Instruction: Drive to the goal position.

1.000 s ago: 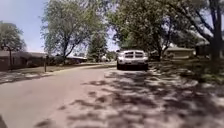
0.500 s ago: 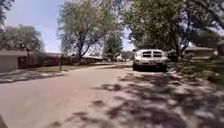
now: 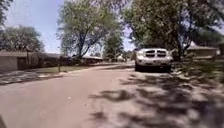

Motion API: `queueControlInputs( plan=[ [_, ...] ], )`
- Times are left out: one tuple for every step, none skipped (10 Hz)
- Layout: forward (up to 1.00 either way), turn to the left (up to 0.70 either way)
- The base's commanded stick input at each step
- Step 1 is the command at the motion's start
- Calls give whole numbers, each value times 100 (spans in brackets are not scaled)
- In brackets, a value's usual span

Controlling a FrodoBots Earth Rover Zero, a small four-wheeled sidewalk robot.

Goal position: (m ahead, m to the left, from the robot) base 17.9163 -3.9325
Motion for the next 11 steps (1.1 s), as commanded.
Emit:
queueControlInputs(
  plan=[
    [70,0],
    [70,0],
    [70,0],
    [70,0],
    [70,0],
    [70,0],
    [70,0],
    [70,0],
    [70,0],
    [70,0],
    [70,0]
  ],
)
